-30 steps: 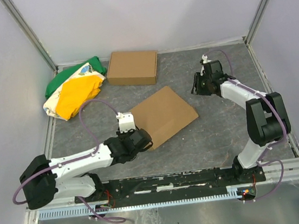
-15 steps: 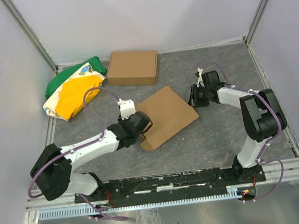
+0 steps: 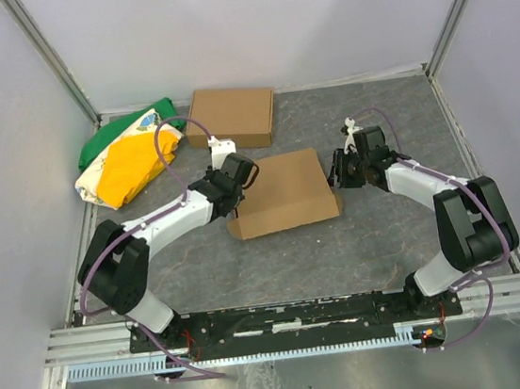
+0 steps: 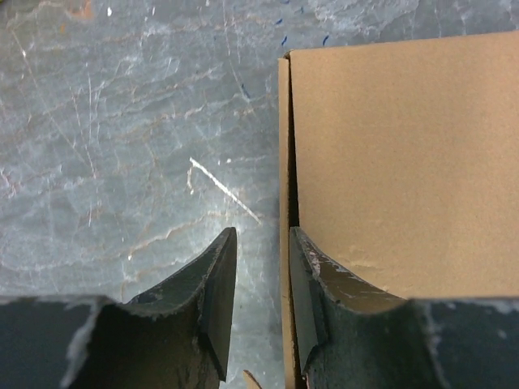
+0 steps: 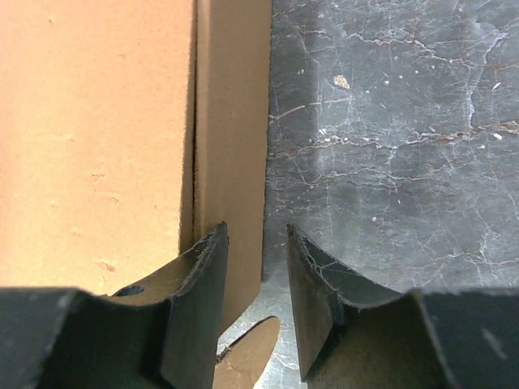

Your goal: Fold the paper box

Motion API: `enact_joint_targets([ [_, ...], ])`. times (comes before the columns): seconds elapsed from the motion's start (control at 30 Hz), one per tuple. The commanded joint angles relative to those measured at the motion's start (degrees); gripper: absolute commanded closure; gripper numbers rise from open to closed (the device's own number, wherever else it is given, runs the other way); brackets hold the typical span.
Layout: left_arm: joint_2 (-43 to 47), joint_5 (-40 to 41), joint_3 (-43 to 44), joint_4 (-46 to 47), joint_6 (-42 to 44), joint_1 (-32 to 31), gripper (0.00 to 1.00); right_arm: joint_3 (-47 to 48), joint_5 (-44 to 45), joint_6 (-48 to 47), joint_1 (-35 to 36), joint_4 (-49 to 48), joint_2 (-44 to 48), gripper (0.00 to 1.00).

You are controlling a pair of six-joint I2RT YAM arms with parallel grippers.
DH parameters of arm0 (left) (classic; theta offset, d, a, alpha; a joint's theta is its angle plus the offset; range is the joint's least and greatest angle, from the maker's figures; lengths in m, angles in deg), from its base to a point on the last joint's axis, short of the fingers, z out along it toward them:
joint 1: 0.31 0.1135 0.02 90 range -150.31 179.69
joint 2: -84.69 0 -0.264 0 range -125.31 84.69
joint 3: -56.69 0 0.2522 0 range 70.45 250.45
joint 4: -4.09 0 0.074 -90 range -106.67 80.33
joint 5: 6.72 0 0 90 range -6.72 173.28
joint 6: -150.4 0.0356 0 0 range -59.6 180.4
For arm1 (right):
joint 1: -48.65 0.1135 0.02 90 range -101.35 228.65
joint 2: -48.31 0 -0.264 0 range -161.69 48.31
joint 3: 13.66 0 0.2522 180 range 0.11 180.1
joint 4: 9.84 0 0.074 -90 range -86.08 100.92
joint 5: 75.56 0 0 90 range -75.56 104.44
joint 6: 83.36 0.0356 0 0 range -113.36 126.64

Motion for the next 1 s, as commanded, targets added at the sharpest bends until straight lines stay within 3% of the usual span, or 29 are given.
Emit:
enact_joint_targets([
  [0.0,-3.21,-5.42,6.61,7.35,4.28,0.86,0.60,0.16,0.56,0.72,1.49,-2.25,2.00,0.56],
  [0.13,-5.42,-7.40,9.08,11.84,7.91,2.65,0.60,2.06,-0.82,1.34,1.57,-2.93,-0.79,0.56],
  [0.3,-7.06,-10.60,14.18,9.53,10.48,5.62,0.60,2.78,0.55,1.51,1.58,-2.28,-1.68,0.55],
  [0.53,7.19,-8.37,6.90,8.93,13.74,6.65,0.56,-0.38,6.90,2.11,1.58,0.60,6.97,0.46],
  [0.57,10.38,-6.92,4.42,9.24,14.20,6.71,0.37,-1.09,6.01,3.02,1.58,0.03,8.69,0.46],
  [0.6,13.60,-4.87,1.26,10.28,14.09,6.85,0.24,-2.04,5.33,5.14,1.50,-0.69,10.30,0.49],
  [0.67,21.01,-2.79,-6.55,15.96,14.38,7.91,0.08,-2.87,1.91,8.25,1.30,-1.28,12.48,0.57],
  [0.7,23.32,-3.46,-10.57,19.87,14.27,8.65,0.07,-2.53,-0.01,9.76,1.17,-1.05,12.62,0.15],
  [0.73,24.71,-5.02,-13.30,23.09,14.07,9.09,0.07,-2.33,-2.58,10.73,0.95,-1.42,11.97,0.02],
  [0.8,24.03,-5.12,-14.55,25.22,13.64,9.47,0.09,-3.11,-7.59,12.26,-0.13,-5.40,9.82,0.00],
  [0.83,22.19,-3.99,-13.90,24.68,13.10,9.84,0.11,-3.32,-5.10,13.90,-0.43,-5.55,8.79,0.01],
  [0.9,17.61,-2.72,-9.37,19.17,11.56,10.97,0.13,-3.62,0.22,14.84,-0.42,-4.18,8.95,0.01],
  [0.97,14.50,-2.85,-5.10,12.18,10.69,11.16,0.13,-6.62,0.19,14.91,-0.36,-7.44,11.89,0.01],
])
